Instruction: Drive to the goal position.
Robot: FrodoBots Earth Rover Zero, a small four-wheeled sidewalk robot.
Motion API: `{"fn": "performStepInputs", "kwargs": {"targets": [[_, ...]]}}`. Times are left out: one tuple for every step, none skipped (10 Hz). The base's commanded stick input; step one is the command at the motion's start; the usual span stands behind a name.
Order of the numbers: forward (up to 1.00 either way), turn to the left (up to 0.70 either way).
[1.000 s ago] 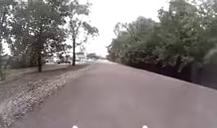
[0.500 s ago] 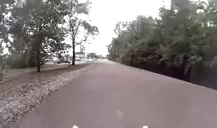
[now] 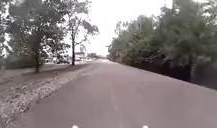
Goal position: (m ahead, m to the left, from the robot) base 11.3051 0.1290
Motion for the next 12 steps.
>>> {"fn": "performStepInputs", "kwargs": {"targets": [[0.70, 0.00], [0.70, 0.00], [0.70, 0.00], [0.70, 0.00], [0.70, 0.00], [0.70, 0.00], [0.70, 0.00], [0.70, 0.00], [0.70, 0.00], [0.70, 0.00], [0.70, 0.00], [0.70, 0.00]]}}
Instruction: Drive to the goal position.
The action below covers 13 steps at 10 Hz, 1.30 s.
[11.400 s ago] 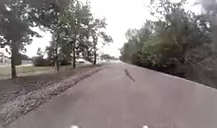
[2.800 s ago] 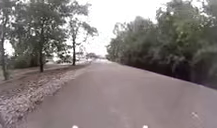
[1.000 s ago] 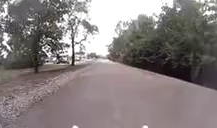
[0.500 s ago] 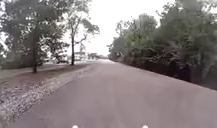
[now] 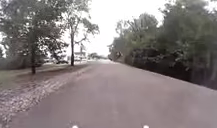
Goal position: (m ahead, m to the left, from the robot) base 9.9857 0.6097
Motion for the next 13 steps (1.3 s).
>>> {"fn": "performStepInputs", "kwargs": {"targets": [[0.70, 0.00], [0.70, 0.00], [0.70, 0.00], [0.70, 0.00], [0.70, 0.00], [0.70, 0.00], [0.70, 0.00], [0.70, 0.00], [0.70, 0.00], [0.70, 0.00], [0.70, 0.01], [0.70, 0.15], [0.70, 0.29]]}}
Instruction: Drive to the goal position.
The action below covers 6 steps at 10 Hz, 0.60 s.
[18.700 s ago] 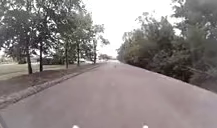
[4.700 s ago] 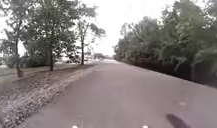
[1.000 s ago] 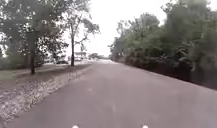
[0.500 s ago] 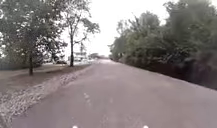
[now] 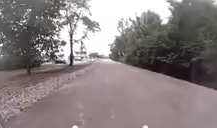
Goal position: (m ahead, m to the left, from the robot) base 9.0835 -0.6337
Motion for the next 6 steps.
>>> {"fn": "performStepInputs", "kwargs": {"targets": [[0.70, 0.35], [0.70, 0.11], [0.70, 0.00], [0.70, 0.00], [0.70, 0.00], [0.70, 0.00]]}}
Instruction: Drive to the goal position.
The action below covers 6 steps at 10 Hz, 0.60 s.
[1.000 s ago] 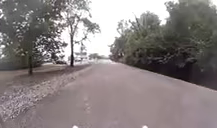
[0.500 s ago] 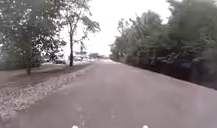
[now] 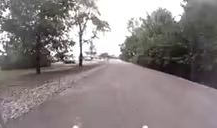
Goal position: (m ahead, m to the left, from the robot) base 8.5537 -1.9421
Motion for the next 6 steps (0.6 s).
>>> {"fn": "performStepInputs", "kwargs": {"targets": [[0.70, 0.00], [0.70, 0.00], [0.70, 0.00], [0.70, 0.00], [0.70, 0.00], [0.70, 0.00]]}}
